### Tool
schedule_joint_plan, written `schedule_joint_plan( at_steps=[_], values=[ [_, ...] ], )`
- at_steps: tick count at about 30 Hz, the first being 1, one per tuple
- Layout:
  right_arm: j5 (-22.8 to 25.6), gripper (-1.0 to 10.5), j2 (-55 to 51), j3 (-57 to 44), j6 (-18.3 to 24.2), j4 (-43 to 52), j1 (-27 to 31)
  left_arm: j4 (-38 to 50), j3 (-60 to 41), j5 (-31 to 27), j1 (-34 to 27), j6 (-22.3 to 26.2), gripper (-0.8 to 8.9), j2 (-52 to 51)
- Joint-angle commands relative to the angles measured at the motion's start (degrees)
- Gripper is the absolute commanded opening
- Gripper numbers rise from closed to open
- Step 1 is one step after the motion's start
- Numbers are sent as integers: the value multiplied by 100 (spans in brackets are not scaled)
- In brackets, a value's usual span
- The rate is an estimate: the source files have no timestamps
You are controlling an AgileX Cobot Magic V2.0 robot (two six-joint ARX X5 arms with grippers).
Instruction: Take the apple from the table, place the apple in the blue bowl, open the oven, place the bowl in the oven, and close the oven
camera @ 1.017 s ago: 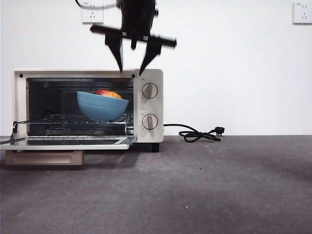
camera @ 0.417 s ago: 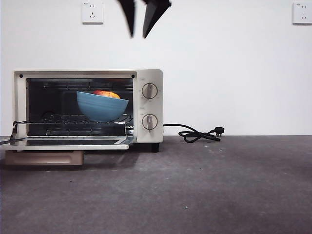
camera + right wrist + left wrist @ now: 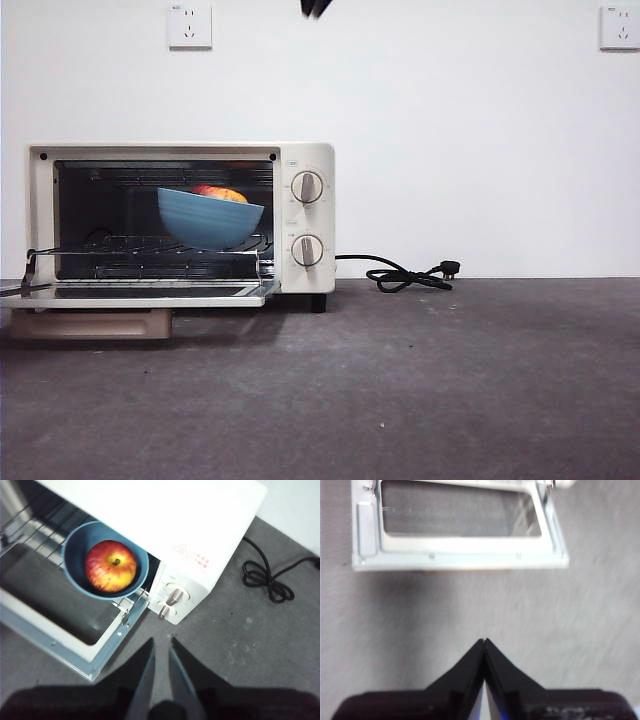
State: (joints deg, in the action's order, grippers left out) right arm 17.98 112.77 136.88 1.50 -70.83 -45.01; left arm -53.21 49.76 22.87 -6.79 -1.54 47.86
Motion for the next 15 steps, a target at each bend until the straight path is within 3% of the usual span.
schedule_joint_plan(
  at_steps=[1, 4, 6, 15],
  values=[
    [-188, 56, -149, 9, 236, -48, 57, 302, -50, 774, -848, 120, -10, 455],
    [-560, 56, -323, 9, 313, -70, 164, 647, -52, 1641, -1554, -122, -10, 1038],
    [-678, 56, -439, 9, 328, -101, 247, 831, -55, 1891, -1790, -197, -9, 1434],
    [-859, 56, -811, 4, 326, -334, 581, 1495, -57, 1322, -1934, -243, -9, 2935]
  ],
)
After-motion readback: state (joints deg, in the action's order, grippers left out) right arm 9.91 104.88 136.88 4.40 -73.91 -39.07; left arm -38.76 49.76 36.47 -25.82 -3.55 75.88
